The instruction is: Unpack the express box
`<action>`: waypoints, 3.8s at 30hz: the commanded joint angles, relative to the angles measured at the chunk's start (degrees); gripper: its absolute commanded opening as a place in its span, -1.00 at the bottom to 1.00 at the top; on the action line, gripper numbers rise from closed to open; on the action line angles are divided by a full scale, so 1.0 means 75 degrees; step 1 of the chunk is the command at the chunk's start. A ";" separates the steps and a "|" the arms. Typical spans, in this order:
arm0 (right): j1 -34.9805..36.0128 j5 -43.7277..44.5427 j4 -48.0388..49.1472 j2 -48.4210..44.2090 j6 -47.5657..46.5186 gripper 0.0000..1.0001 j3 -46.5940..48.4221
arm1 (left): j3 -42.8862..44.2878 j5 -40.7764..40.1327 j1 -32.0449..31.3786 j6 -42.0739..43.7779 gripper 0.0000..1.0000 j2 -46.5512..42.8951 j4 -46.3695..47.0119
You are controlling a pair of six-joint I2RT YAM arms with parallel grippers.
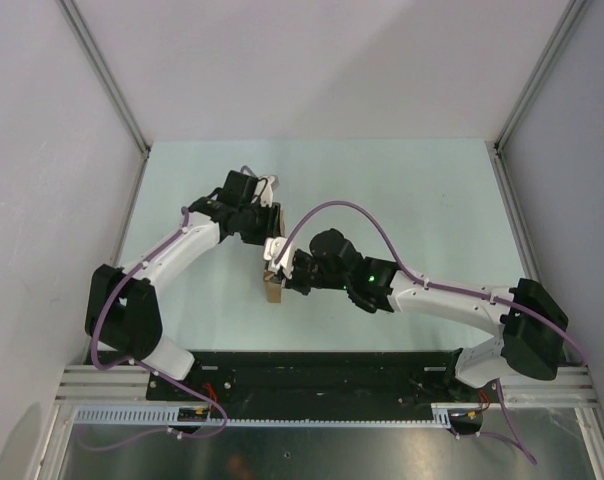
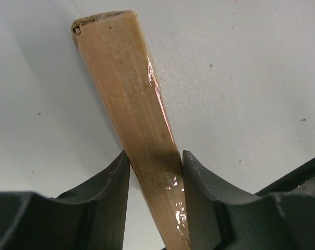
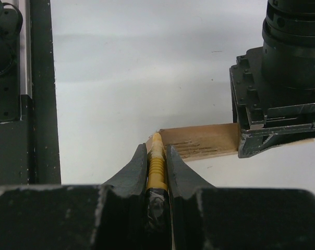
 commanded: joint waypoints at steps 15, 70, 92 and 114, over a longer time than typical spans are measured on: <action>-0.0587 -0.0310 -0.2215 -0.0584 -0.0769 -1.00 0.0035 | -0.0334 -0.1194 -0.0294 0.0965 -1.00 0.0541 -0.0404; -0.3446 0.1038 0.2483 0.0223 0.4409 -1.00 -0.0446 | -0.1260 0.0830 -0.0294 0.2089 -0.81 -0.1884 -0.0076; -0.3939 -0.0674 0.2346 0.0753 0.5594 -1.00 -0.0340 | -0.0816 -0.0727 -0.1231 0.1984 -0.03 -0.0713 0.0217; -0.4654 -0.0615 0.0608 -0.1381 0.5546 -1.00 -0.1312 | -0.0627 -0.1583 -0.2403 0.3367 -0.44 0.0096 0.1294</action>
